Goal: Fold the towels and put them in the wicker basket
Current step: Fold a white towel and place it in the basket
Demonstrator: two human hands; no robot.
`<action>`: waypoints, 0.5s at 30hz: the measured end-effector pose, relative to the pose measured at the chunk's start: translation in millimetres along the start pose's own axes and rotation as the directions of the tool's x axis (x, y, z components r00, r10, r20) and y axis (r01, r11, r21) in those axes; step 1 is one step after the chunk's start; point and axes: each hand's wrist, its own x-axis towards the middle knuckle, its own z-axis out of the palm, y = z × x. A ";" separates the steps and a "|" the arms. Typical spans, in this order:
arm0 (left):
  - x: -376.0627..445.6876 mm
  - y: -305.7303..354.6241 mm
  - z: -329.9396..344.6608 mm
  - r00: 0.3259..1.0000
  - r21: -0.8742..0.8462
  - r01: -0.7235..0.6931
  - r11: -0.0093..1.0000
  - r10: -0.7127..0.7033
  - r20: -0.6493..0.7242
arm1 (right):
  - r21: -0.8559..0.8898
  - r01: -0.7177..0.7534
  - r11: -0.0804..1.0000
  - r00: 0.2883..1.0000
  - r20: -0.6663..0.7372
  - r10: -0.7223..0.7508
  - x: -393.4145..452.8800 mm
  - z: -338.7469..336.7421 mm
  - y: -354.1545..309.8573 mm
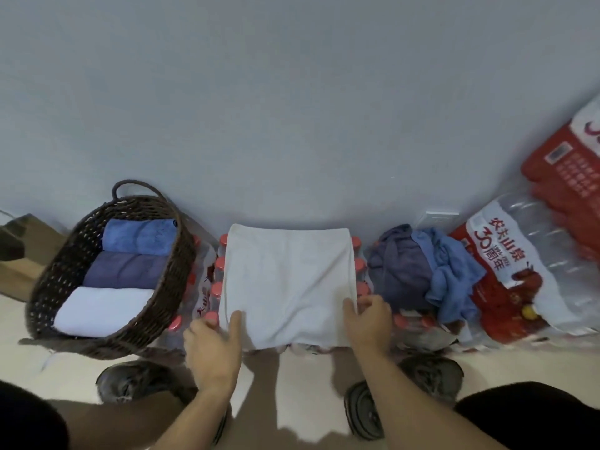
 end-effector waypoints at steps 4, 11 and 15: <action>-12.8 -23.0 -0.1 0.996 -0.062 0.011 0.998 -0.006 0.084 | -0.040 -0.009 0.999 1.000 -0.012 0.009 -10.8 -4.5 21.4; -13.5 -25.8 2.4 0.993 -0.194 0.036 0.980 -0.013 0.121 | 0.100 -0.224 0.970 0.972 0.098 0.214 -16.8 -1.2 34.1; -4.4 -33.1 -6.8 0.983 -0.326 0.163 0.931 -0.127 0.131 | 0.162 -0.321 0.933 0.937 0.200 0.287 -17.5 -0.1 36.8</action>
